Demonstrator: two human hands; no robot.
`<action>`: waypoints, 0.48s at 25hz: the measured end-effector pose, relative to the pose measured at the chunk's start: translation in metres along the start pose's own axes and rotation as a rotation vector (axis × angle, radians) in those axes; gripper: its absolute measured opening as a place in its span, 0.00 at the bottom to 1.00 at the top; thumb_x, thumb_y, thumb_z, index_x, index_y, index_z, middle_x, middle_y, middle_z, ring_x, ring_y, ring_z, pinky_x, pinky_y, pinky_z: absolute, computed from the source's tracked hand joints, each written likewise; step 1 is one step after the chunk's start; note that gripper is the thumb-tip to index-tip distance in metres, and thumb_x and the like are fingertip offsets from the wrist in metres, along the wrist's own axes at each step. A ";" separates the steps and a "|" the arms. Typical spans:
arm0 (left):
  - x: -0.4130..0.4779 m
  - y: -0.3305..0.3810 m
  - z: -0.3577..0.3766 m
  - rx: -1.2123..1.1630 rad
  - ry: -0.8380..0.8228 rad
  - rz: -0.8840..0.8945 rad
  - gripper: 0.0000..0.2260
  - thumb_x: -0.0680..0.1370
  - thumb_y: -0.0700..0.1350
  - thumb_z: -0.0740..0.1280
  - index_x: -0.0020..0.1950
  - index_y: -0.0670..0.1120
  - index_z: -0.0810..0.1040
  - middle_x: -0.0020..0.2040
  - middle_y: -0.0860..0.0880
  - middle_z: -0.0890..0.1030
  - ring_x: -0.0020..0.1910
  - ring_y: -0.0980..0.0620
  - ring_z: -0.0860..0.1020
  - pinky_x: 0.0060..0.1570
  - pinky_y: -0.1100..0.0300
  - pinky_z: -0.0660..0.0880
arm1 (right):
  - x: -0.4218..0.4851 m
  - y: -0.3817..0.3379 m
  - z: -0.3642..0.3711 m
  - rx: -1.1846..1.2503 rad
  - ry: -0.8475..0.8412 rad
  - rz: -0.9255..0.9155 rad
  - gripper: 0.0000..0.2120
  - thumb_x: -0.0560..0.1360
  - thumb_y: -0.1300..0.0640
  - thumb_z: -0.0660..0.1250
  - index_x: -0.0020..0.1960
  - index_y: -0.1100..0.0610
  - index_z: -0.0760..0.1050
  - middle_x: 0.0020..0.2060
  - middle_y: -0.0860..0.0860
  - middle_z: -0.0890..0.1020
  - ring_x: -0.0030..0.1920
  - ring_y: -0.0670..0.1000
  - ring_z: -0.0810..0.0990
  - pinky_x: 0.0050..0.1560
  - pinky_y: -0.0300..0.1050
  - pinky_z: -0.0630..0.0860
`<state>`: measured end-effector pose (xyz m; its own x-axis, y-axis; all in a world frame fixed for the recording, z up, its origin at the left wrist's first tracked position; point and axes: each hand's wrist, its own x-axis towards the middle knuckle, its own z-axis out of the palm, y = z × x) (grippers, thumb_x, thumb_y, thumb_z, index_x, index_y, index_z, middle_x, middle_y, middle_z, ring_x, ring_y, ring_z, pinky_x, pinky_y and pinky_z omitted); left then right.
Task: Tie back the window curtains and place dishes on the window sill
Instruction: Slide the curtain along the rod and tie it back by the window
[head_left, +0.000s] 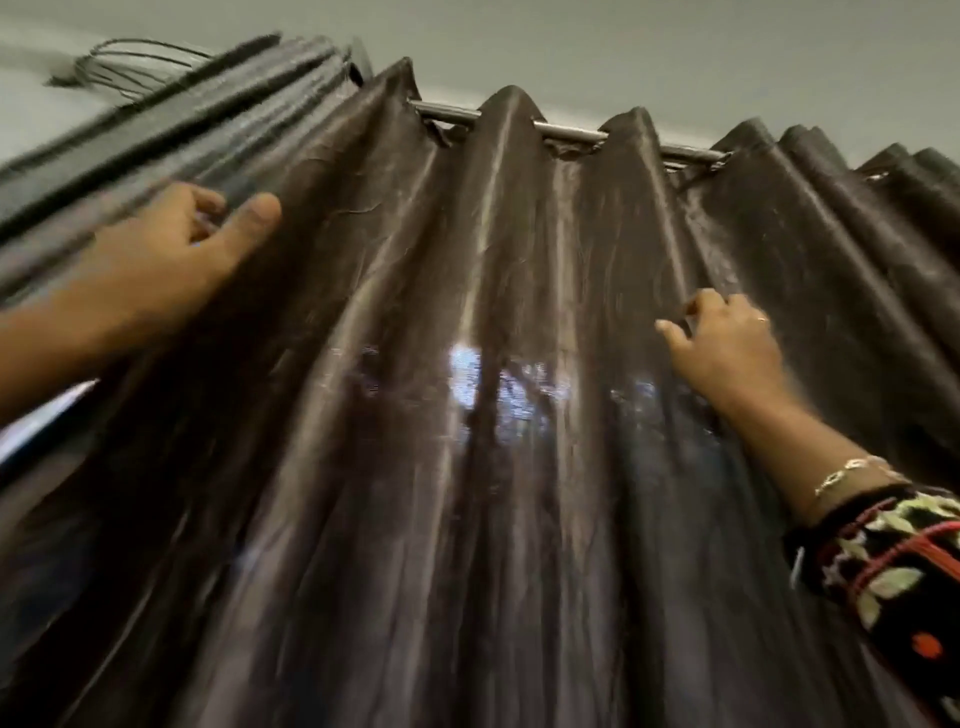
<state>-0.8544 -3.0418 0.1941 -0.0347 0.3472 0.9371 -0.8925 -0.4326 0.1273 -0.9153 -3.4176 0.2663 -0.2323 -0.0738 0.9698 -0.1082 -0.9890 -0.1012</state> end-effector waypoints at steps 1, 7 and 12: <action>-0.003 0.008 0.010 0.061 -0.033 0.043 0.39 0.63 0.76 0.58 0.64 0.51 0.67 0.61 0.45 0.75 0.58 0.41 0.74 0.61 0.43 0.70 | 0.002 0.007 -0.001 0.015 -0.003 0.015 0.19 0.78 0.51 0.59 0.61 0.64 0.70 0.58 0.66 0.73 0.60 0.65 0.70 0.59 0.55 0.67; -0.043 0.045 0.079 0.354 -0.258 0.251 0.50 0.58 0.80 0.48 0.68 0.47 0.66 0.66 0.42 0.72 0.62 0.41 0.73 0.59 0.48 0.69 | 0.000 0.059 -0.009 0.026 -0.040 0.085 0.13 0.78 0.59 0.56 0.60 0.62 0.70 0.58 0.63 0.74 0.59 0.64 0.71 0.56 0.55 0.69; -0.065 0.055 0.118 0.331 -0.366 0.270 0.43 0.63 0.71 0.55 0.71 0.46 0.62 0.69 0.44 0.69 0.65 0.46 0.69 0.62 0.51 0.66 | -0.007 0.102 -0.021 -0.096 -0.013 0.119 0.14 0.76 0.60 0.60 0.61 0.62 0.70 0.58 0.62 0.73 0.61 0.63 0.68 0.57 0.54 0.68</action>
<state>-0.8480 -3.1864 0.1787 -0.0312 -0.0980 0.9947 -0.6832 -0.7243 -0.0928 -0.9452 -3.5154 0.2443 -0.2364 -0.1919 0.9525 -0.1728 -0.9564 -0.2356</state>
